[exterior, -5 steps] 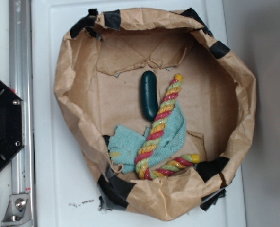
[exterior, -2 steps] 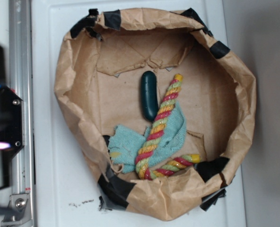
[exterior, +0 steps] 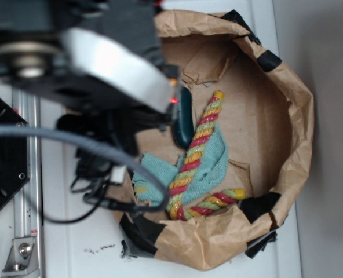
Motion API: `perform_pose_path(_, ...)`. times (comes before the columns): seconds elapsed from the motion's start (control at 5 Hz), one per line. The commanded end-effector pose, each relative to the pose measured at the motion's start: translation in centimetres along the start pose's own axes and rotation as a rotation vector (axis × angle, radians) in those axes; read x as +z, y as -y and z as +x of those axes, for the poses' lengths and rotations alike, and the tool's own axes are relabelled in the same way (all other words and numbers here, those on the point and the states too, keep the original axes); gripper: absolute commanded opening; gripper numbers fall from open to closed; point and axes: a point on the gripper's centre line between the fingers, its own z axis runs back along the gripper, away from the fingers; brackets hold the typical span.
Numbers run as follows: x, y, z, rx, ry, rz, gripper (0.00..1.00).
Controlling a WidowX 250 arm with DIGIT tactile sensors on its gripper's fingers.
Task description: Grab the plastic pickle.
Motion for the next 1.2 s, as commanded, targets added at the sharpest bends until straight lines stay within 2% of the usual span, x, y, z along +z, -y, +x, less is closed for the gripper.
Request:
perform_pose_path(0.0, -4.5, -2.3, 2.5, -0.229, -0.025, -0.041, 1.0)
perform_pose_path(0.4, -4.5, -2.3, 2.5, -0.229, -0.025, -0.041, 1.0)
perform_pose_path(0.6, -9.6, -3.2, 2.9, -0.369, -0.021, 0.105, 1.0)
perform_pose_path(0.8, -14.6, -3.5, 2.5, -0.401, -0.02, 0.099, 1.0)
perform_pose_path(1.0, -18.8, -1.9, 2.2, -0.519, -0.059, 0.075, 1.0)
